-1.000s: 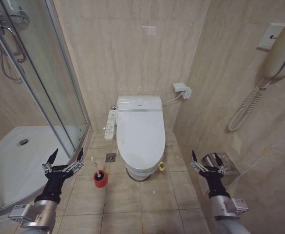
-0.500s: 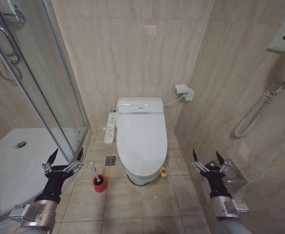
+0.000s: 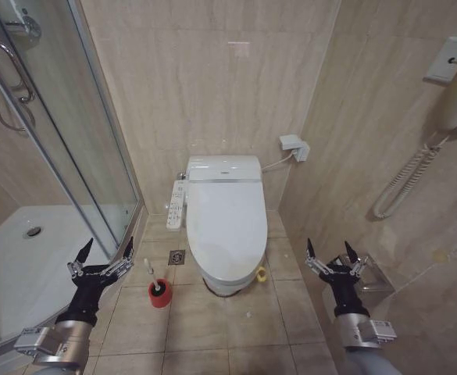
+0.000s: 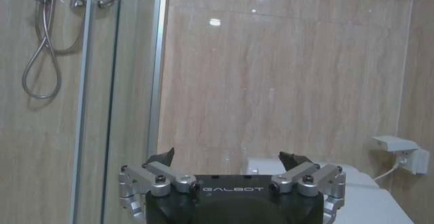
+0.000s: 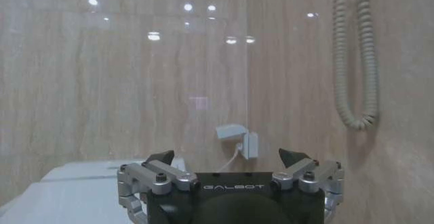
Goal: Open the toilet lid, clean the toilet bowl with a toilet brush, close the toilet lid, and flush.
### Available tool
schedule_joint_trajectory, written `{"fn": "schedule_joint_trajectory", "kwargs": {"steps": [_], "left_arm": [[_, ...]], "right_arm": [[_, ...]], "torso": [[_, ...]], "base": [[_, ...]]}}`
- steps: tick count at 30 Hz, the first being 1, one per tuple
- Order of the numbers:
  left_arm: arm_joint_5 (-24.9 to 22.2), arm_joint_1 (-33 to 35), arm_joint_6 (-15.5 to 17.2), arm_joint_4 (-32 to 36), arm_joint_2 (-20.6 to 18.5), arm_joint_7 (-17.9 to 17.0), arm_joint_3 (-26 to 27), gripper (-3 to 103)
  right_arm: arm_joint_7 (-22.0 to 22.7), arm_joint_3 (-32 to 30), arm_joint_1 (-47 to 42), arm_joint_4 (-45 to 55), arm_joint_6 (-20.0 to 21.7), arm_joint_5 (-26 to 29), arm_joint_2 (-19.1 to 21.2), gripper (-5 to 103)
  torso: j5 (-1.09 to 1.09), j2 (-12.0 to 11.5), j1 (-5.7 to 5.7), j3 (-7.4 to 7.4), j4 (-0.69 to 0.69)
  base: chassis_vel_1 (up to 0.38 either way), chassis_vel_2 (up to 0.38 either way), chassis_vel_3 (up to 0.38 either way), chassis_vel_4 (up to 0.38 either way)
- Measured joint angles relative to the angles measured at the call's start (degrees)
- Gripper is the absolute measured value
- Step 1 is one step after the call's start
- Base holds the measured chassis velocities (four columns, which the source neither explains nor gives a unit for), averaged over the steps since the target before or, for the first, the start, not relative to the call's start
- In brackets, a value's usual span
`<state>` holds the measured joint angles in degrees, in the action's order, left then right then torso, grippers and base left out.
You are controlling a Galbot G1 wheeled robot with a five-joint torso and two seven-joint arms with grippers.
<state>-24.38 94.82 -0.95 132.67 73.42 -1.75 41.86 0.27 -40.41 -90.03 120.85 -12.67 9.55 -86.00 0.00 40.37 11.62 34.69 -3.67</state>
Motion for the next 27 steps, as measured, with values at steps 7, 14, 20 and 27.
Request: {"fn": "schedule_joint_trajectory", "kwargs": {"steps": [7, 14, 20, 27], "left_arm": [[0.0, 0.0, 0.0, 0.0, 0.0, 0.0, 0.0, 100], [0.0, 0.0, 0.0, 0.0, 0.0, 0.0, 0.0, 100], [0.0, 0.0, 0.0, 0.0, 0.0, 0.0, 0.0, 100], [0.0, 0.0, 0.0, 0.0, 0.0, 0.0, 0.0, 100]], "right_arm": [[-2.4, 0.9, 1.3, -2.5, 0.7, -6.0, 0.6, 100], [-2.4, 3.9, 3.3, -8.0, 0.8, -7.7, 3.5, 100], [-1.7, 8.9, 7.4, -19.1, -0.3, -8.3, 7.8, 100], [-1.5, 14.3, 10.8, -28.9, -1.5, -8.9, 11.1, 100]], "torso": [[0.0, 0.0, 0.02, 0.01, -0.01], [0.0, 0.0, 0.0, 0.0, 0.0], [0.0, 0.0, 0.01, 0.01, 0.01], [0.01, 0.0, 0.01, 0.01, 0.0]], "base": [[-0.007, 0.005, 0.005, -0.007], [0.0, 0.0, 0.0, 0.0], [0.0, 0.0, 0.0, 0.0], [0.0, 0.0, 0.0, 0.0]]}}
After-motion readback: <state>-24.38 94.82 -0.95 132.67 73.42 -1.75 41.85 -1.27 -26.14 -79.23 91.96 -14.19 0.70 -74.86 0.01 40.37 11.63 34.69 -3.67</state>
